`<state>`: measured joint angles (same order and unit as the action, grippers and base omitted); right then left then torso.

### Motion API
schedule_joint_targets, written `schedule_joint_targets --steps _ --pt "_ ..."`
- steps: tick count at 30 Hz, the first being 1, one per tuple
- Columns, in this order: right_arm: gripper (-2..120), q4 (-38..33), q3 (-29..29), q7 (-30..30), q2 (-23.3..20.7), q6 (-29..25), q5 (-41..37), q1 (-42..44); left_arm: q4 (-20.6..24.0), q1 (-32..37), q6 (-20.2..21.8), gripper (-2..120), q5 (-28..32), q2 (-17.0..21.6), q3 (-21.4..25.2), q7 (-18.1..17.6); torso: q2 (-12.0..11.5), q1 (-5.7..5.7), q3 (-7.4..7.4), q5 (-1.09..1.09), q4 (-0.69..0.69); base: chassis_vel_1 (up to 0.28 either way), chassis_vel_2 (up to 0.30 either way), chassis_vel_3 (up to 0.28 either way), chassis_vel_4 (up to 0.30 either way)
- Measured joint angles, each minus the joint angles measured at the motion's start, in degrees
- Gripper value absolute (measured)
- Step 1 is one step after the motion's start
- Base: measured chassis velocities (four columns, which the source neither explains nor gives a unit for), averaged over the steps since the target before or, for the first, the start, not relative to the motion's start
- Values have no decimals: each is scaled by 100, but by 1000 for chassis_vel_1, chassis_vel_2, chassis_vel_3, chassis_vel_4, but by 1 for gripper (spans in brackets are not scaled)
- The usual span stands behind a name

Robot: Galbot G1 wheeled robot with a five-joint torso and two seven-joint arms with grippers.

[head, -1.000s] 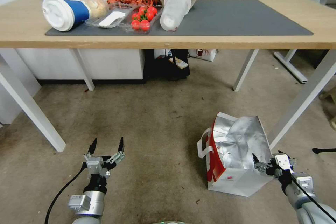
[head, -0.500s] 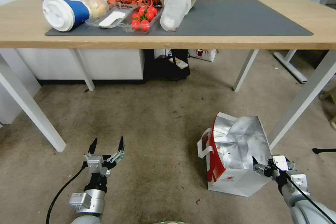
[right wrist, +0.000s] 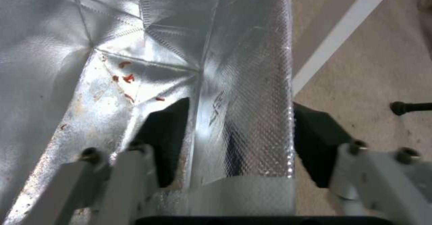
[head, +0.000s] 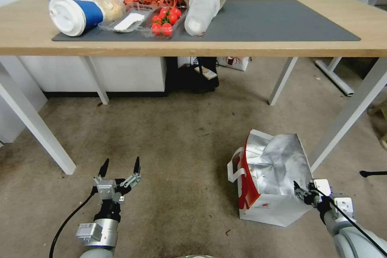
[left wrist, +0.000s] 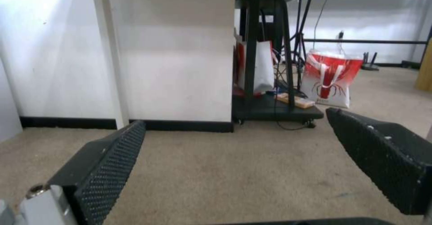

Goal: Pick up the food delivery bag from the floor and place it on the table.

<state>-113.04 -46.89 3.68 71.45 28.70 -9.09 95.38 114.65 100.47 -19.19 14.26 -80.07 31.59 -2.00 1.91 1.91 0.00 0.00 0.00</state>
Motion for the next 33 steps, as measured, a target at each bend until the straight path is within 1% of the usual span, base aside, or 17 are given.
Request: schedule_joint_targets --steps 1,3,4,5,8,9,12,13,15,21,23,25,26,27,29,31,33 --pt "46 -6 6 -11 2 8 -20 9 8 3 -10 100 1 0 4 -1 0 -1 0 0 0 0 0 0 0" --pt "43 -8 9 -17 3 11 -29 11 14 4 -13 100 2 0 6 -2 0 -1 0 1 0 0 0 0 0" --pt "36 -18 15 -30 4 20 -56 15 21 7 -21 100 2 -1 8 -5 0 0 0 0 0 0 0 0 0" --pt "36 -18 15 -30 4 20 -56 15 21 7 -21 100 2 -1 8 -5 0 0 0 0 0 0 0 0 0" --pt "21 -30 33 -80 0 47 -107 20 30 15 -41 100 2 -4 13 -9 0 -1 0 1 0 0 0 0 0" --pt "21 -30 33 -80 0 47 -107 20 30 15 -41 100 2 -4 13 -9 0 -1 0 1 0 0 0 0 0" --pt "7 -45 38 -142 -18 125 -194 12 51 30 -45 100 24 -2 17 -22 0 0 0 0 -1 0 0 0 0" --pt "7 -45 38 -142 -18 125 -194 12 51 30 -45 100 24 -2 17 -22 0 0 0 0 -1 0 0 0 0" --pt "0 -45 38 -161 -55 154 -296 -21 76 37 -41 100 42 4 17 -26 0 0 0 1 0 0 0 0 0" --pt "0 -73 32 -129 -126 76 -562 -52 93 40 -38 100 53 15 39 -32 0 -1 0 1 0 0 0 0 0" --pt "0 -150 10 204 -255 -382 -794 76 104 46 -39 100 55 14 60 -35 1 0 0 1 0 0 0 0 0" --pt "0 -166 -4 309 -288 -488 -839 111 106 48 -39 100 55 14 63 -35 0 -1 0 1 0 0 0 0 0" --pt "0 -226 -58 646 -426 -832 -946 225 115 48 -39 100 58 17 78 -36 1 -1 0 1 -1 0 0 0 0" --pt "0 -283 -110 857 -538 -981 -1032 271 120 47 -39 100 60 22 83 -37 1 0 0 1 -1 0 0 0 0" --pt "0 -313 -131 924 -591 -1017 -1069 286 123 45 -39 100 60 25 86 -37 1 0 0 1 -1 0 0 0 0" --pt "0 -459 -244 1244 -916 -1090 -1421 311 136 34 -38 100 62 30 89 -43 1 0 0 1 0 0 0 0 0" --pt "0 -496 -278 1334 -1029 -1098 -1568 311 141 33 -38 100 62 30 89 -44 1 0 0 1 0 0 0 0 0"
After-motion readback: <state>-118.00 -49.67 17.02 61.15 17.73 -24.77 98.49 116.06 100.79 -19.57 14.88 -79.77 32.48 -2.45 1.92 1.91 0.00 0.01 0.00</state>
